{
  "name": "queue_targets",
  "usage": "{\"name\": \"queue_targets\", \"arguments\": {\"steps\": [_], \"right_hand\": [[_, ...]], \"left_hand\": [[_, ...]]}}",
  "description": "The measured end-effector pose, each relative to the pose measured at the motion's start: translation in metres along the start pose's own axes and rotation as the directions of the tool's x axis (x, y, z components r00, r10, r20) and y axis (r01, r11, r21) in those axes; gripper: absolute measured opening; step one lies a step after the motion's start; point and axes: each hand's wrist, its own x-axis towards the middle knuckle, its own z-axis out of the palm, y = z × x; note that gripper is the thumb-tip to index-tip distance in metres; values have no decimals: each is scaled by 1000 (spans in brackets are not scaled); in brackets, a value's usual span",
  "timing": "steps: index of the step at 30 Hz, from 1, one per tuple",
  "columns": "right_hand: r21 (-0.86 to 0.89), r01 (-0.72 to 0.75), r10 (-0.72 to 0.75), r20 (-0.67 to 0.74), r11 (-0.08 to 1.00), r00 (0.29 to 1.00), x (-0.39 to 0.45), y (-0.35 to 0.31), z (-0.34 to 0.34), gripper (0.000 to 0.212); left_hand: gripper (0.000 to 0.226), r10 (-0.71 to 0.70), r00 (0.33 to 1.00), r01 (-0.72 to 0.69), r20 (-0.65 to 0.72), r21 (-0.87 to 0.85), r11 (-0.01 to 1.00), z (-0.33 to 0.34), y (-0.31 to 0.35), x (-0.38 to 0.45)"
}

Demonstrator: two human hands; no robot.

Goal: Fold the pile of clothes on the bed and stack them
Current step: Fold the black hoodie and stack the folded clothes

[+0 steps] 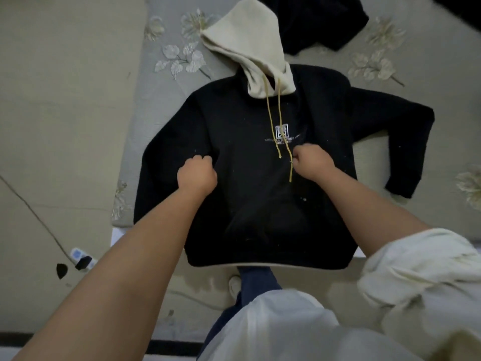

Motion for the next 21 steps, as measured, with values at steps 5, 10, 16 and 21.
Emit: {"name": "queue_targets", "arguments": {"steps": [5,10,16,21], "right_hand": [[2,25,-25,-55,1000,998,91,-20,-33,30],[-145,211,-227,-104,967,968,165,-42,-49,31],[-319,313,-334,-13,895,942,243,-95,-37,53],[-418,301,-285,101,857,953,283,-107,-40,31]], "left_hand": [[28,-61,998,59,-29,-42,997,-31,4,79],[39,-287,956,290,55,-44,956,-26,-36,137],[50,-473,864,486,175,-41,873,8,-96,153],[30,-418,908,391,-22,-316,865,14,-136,141]]}}
